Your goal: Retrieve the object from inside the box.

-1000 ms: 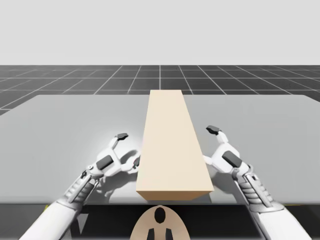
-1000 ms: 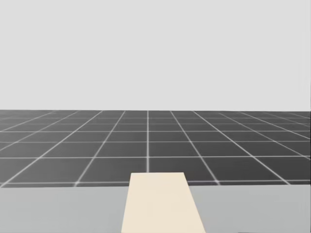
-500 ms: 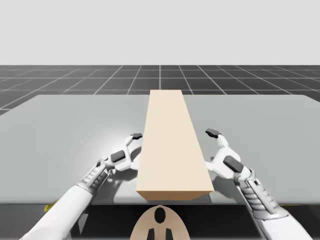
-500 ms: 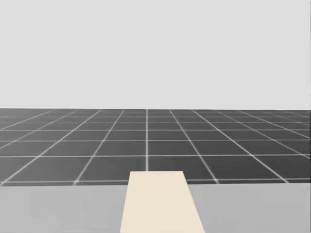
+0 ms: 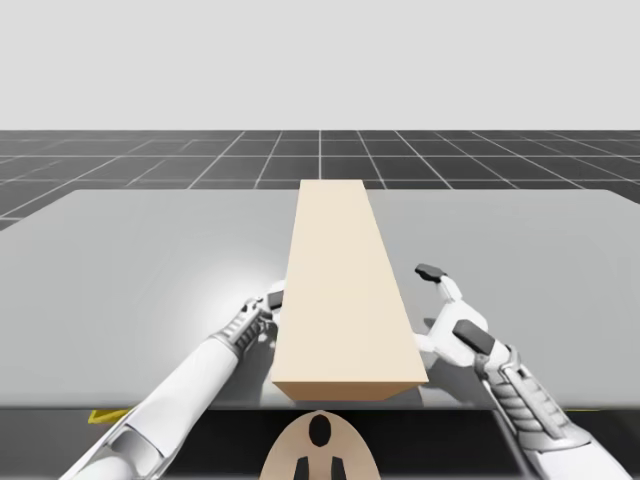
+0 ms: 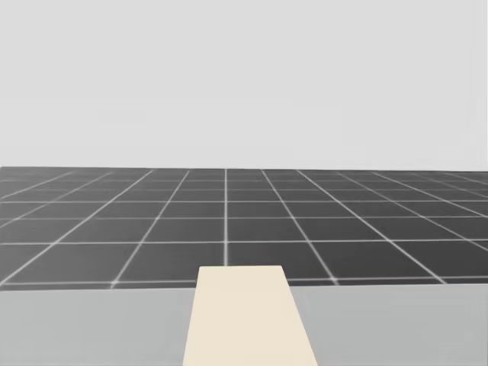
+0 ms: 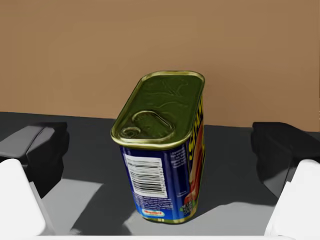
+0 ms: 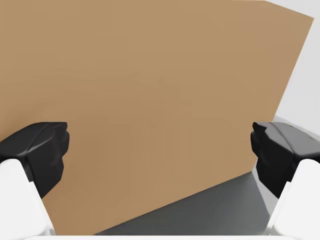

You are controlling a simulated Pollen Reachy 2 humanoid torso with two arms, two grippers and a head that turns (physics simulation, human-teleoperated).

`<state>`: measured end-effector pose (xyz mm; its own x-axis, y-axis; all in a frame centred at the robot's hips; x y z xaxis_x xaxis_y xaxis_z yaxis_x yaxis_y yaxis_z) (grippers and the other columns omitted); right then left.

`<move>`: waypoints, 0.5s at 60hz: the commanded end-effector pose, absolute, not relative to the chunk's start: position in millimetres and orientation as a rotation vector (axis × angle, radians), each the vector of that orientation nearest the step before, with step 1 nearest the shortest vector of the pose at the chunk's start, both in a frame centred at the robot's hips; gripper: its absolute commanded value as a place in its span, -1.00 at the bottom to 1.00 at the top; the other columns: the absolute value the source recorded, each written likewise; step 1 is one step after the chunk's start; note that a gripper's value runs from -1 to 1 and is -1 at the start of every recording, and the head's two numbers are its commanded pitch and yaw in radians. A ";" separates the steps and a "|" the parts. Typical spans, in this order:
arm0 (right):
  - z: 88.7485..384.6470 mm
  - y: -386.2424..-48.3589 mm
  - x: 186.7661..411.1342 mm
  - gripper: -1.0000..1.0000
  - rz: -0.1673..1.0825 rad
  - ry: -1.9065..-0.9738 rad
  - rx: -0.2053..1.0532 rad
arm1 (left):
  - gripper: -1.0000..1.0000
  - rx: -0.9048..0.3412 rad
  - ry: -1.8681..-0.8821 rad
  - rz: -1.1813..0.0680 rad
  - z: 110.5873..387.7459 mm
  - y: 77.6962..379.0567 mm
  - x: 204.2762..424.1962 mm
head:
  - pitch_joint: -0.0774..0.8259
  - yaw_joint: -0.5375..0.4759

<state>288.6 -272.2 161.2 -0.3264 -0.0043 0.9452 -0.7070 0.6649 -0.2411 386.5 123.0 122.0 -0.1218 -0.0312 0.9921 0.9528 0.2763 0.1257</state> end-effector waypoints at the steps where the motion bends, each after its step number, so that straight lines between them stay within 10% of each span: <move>1: 157.0 -273.1 285.7 -1.00 0.809 -1.762 0.580 | -1.00 -0.966 -1.364 -1.097 113.9 108.4 394.3 | -0.79 -0.04; 14: 157.4 -273.6 285.4 -1.00 0.815 -1.762 0.581 | -0.74 -1.031 -1.278 -1.099 100.9 108.2 396.2 | -0.77 -0.05; 16: 157.1 -273.8 285.4 -1.00 0.815 -1.761 0.581 | 0.49 -1.038 -1.263 -1.102 100.8 110.1 396.1 | -0.77 -0.05; 18: 157.0 -274.0 285.5 -1.00 0.816 -1.761 0.581 | 0.89 -1.052 -1.251 -1.099 101.1 112.2 395.9 | -0.77 -0.05; 30: 156.5 -275.4 285.7 -1.00 0.817 -1.756 0.582 | 1.00 -1.020 -1.283 -1.058 109.7 144.0 394.9 | -0.77 -0.05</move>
<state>285.6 -274.6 156.9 -0.3191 0.0034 0.9477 -0.7207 0.6486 -0.2450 394.7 121.1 106.6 -0.0208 -0.0324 0.9993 0.9726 0.2306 0.0277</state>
